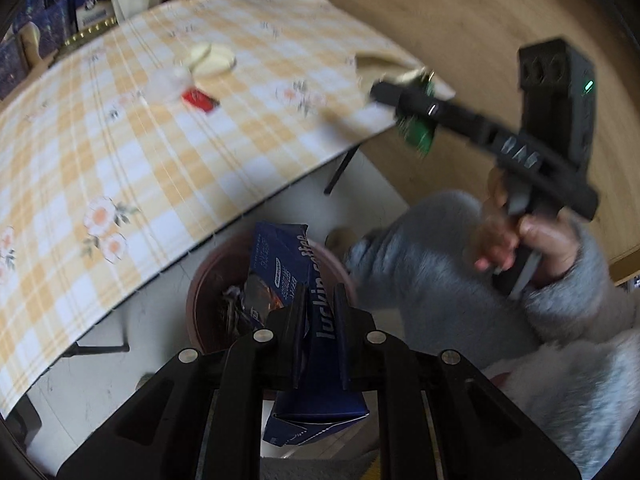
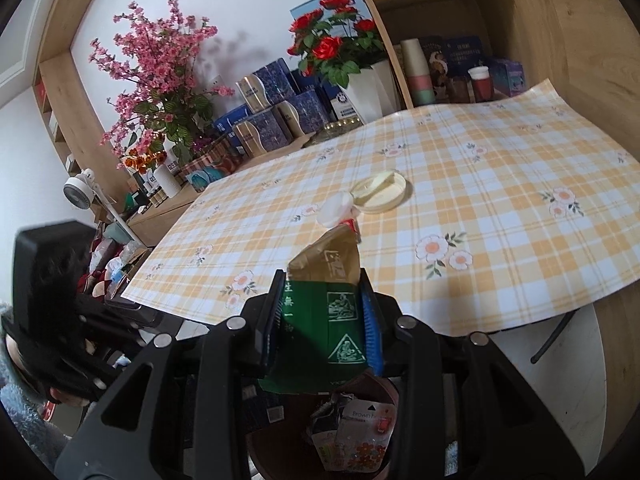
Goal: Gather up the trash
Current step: 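Drop the coffee bag into the bin with the left tool while the right tool holds the wrapper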
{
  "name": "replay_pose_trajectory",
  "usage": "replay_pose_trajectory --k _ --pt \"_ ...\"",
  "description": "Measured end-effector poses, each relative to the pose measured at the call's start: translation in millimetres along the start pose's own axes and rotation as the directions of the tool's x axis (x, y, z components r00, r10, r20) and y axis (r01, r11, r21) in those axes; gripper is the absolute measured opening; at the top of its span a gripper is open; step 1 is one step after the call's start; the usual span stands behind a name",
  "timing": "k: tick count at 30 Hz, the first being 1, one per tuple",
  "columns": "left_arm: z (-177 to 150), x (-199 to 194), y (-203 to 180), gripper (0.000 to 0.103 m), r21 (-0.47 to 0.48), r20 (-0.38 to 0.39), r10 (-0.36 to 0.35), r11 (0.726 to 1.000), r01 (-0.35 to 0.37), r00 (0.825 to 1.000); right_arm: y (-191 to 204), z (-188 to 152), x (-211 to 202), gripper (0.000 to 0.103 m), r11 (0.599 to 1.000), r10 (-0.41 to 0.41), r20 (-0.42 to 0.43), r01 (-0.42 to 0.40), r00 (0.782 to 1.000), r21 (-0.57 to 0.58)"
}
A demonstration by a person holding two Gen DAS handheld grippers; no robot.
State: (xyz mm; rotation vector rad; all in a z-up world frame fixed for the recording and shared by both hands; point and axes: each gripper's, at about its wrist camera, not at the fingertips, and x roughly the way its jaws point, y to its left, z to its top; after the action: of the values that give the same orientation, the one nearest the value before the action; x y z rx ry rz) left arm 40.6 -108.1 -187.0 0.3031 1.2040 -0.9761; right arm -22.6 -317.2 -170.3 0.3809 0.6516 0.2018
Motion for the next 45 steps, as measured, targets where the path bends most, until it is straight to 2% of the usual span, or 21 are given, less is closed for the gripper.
replay_pose_trajectory --k 6,13,15,21,25,33,37,38,39,40,41,43,45 --pt "-3.0 55.7 20.0 0.012 -0.003 -0.091 0.065 0.998 -0.066 0.994 -16.0 -5.3 6.2 0.036 0.999 -0.009 -0.012 0.01 1.0 0.036" --pt "-8.6 111.1 40.6 0.012 -0.001 -0.163 0.176 0.984 -0.179 0.971 -29.1 -8.6 11.0 0.036 0.998 -0.019 -0.021 0.02 1.0 0.067" --pt "-9.4 120.3 41.0 0.012 -0.014 -0.169 0.151 0.988 -0.155 0.974 -30.1 -8.7 12.2 0.036 0.997 -0.022 -0.025 0.024 0.999 0.069" --pt "-14.9 135.6 19.6 0.012 0.043 -0.204 0.157 0.988 -0.151 0.966 -30.6 -9.6 13.6 0.036 0.997 -0.027 -0.031 0.029 0.999 0.069" --pt "-19.6 136.5 16.2 0.012 0.029 -0.209 0.127 0.992 -0.124 0.97 -29.3 -10.3 14.5 0.036 0.998 -0.027 -0.035 0.029 0.999 0.062" --pt "-25.2 135.2 31.6 0.012 -0.018 -0.213 0.151 0.987 -0.159 0.965 -23.9 -12.5 18.8 0.036 0.998 -0.025 -0.052 0.028 0.998 0.051" --pt "-26.4 138.9 36.7 0.012 -0.007 -0.211 0.201 0.978 -0.207 0.957 -24.2 -12.9 19.4 0.036 0.998 -0.028 -0.055 0.031 0.998 0.053" --pt "-24.5 137.5 38.2 0.016 -0.013 -0.185 0.187 0.981 -0.192 0.965 -24.4 -13.0 19.2 0.036 0.998 -0.029 -0.056 0.032 0.998 0.054" --pt "-23.1 137.9 37.8 0.032 -0.027 -0.158 0.149 0.988 -0.155 0.976 -24.0 -12.8 19.1 0.036 0.998 -0.03 -0.057 0.033 0.998 0.053" --pt "-19.9 132.4 39.6 0.044 -0.059 -0.113 0.078 0.995 -0.085 0.991 -23.5 -12.8 18.7 0.036 0.998 -0.031 -0.057 0.034 0.998 0.053" --pt "-15.9 123.3 42.1 0.061 -0.092 -0.054 0.028 0.995 -0.033 0.998 -23.0 -12.8 17.8 0.036 0.998 -0.034 -0.058 0.037 0.998 0.051" --pt "-7.8 102.6 47.5 0.067 -0.14 0.052 -0.032 0.989 0.039 0.998 -22.0 -13.3 16.4 0.036 0.998 -0.039 -0.062 0.042 0.997 0.048" --pt "0.5 77.6 54.2 0.073 -0.179 0.144 -0.048 0.981 0.073 0.988 -20.0 -14.8 15.6 0.036 0.998 -0.042 -0.071 0.045 0.997 0.047"
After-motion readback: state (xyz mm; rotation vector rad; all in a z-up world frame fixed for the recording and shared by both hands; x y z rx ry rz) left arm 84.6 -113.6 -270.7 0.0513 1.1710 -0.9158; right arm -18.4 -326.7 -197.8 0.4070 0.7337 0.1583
